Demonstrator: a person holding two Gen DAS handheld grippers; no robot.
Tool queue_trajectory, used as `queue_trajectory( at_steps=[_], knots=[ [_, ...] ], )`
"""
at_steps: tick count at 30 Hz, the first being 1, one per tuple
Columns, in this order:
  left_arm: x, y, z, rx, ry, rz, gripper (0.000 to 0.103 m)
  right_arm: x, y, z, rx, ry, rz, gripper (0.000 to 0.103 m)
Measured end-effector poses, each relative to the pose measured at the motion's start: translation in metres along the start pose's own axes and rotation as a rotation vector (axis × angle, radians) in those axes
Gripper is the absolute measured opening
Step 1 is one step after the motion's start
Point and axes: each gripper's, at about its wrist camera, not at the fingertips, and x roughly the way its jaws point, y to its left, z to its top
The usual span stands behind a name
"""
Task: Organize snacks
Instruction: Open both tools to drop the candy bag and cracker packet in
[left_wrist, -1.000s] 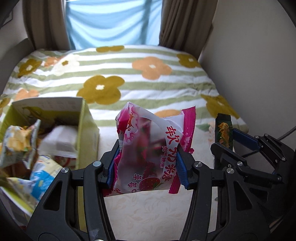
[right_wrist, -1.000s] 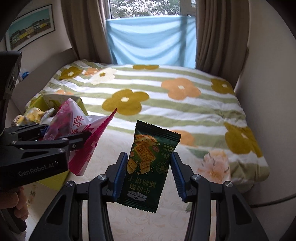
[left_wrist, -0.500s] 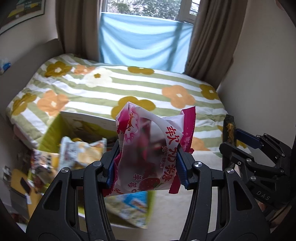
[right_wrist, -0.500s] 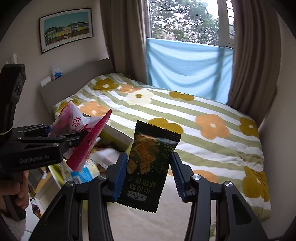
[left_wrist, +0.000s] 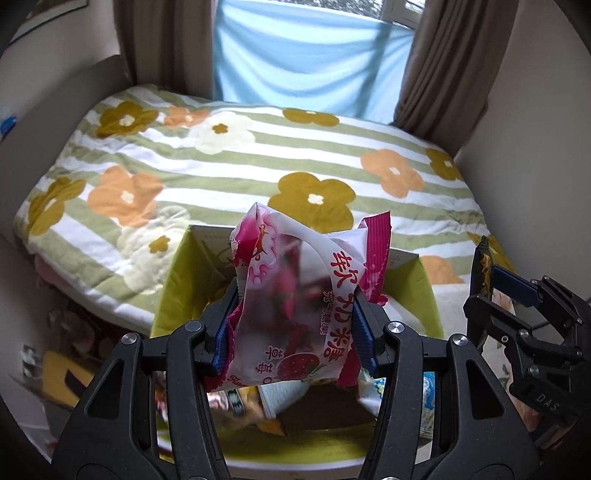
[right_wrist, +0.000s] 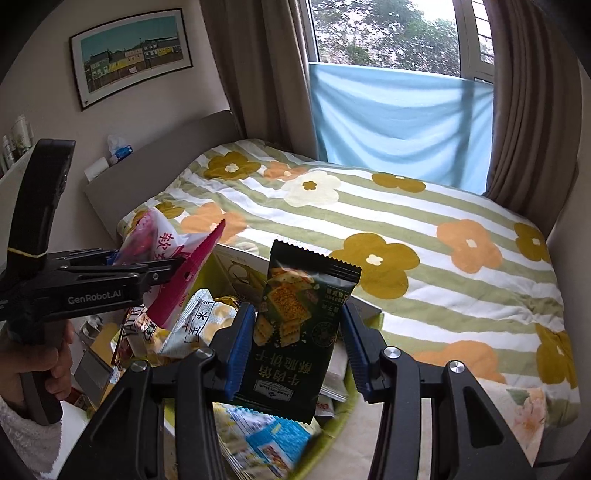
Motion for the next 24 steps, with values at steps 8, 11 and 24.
queue_trajectory(
  at_steps=[8,11,24],
  knots=[
    [0.042,-0.002,0.015,0.038,0.067,-0.052,0.091,0.015,-0.008,-0.001,0.062,0.050,-0.070,0.044],
    [0.043,0.003,0.012,0.019,0.049,-0.037,0.103,0.023,-0.013,0.000,0.064,0.070,-0.071,0.044],
    [0.034,0.031,-0.025,-0.064,0.090,0.028,0.103,0.060,-0.017,0.003,0.074,0.155,-0.021,0.044]
  ],
)
